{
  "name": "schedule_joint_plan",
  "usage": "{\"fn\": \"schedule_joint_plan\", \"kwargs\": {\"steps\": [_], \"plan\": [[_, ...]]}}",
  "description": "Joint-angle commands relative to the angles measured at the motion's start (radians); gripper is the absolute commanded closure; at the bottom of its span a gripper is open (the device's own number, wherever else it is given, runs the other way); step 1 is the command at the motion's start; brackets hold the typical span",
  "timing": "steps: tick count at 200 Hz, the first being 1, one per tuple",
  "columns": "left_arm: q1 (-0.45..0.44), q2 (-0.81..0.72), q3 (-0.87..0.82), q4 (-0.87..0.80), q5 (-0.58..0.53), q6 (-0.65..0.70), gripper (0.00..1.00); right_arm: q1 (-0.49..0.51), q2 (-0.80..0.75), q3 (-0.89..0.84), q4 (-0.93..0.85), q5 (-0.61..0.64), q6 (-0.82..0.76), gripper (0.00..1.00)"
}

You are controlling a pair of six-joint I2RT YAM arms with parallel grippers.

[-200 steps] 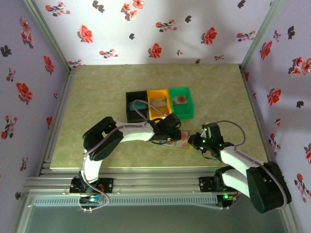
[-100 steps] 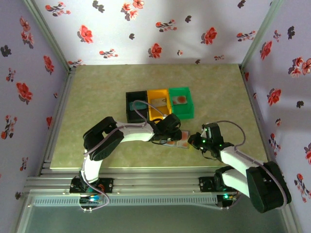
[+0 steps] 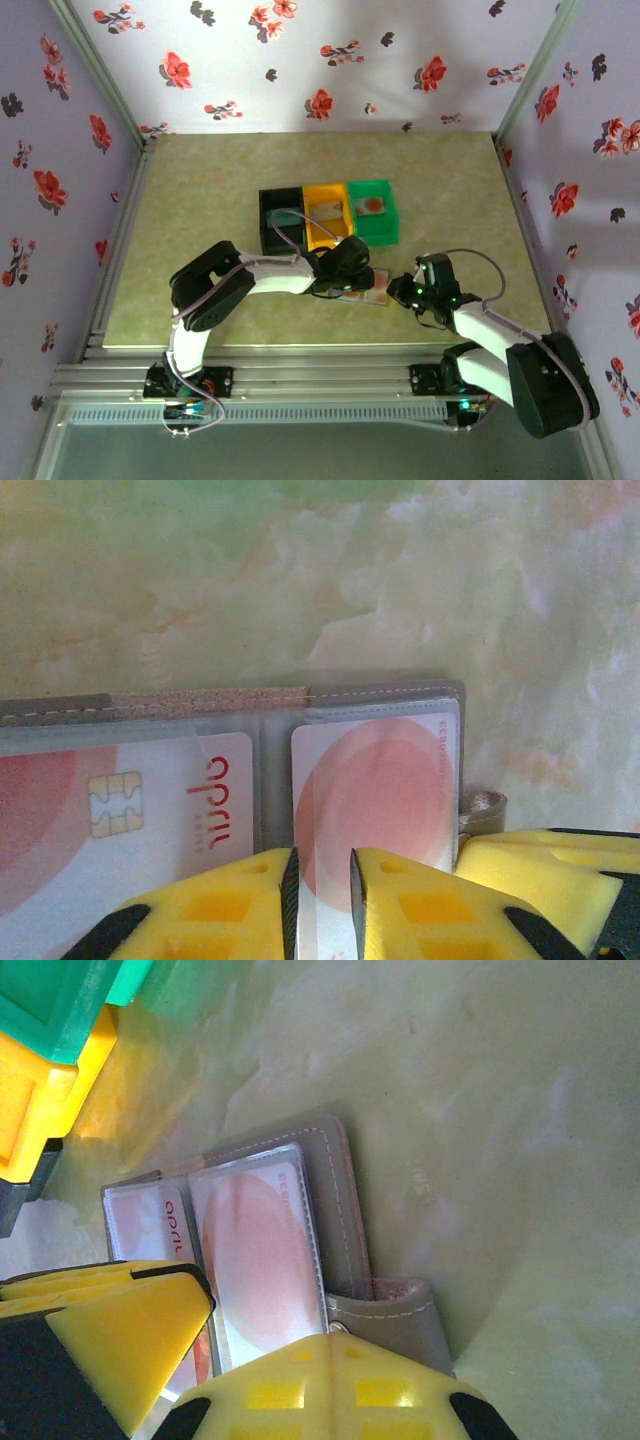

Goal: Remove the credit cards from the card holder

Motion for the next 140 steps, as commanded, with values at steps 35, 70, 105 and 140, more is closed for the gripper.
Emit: {"fn": "schedule_joint_plan", "kwargs": {"steps": [35,70,105,140], "plan": [[-0.002,0.032,-0.082,-0.059,-0.04,0.054,0.76,-0.007,0.009,-0.019,-0.002,-0.007,-0.005,1.0],[-0.005,0.042,-0.068,-0.114,-0.062,0.063,0.75,-0.007,0.003,-0.016,-0.011,-0.003,-0.005,1.0],[-0.014,0.067,-0.005,-0.227,-0.087,0.077,0.74,-0.008,0.001,-0.012,-0.019,-0.004,-0.009,1.0],[-0.018,0.074,0.026,-0.297,-0.116,0.09,0.73,-0.009,-0.001,-0.013,-0.021,-0.004,-0.01,1.0]]}}
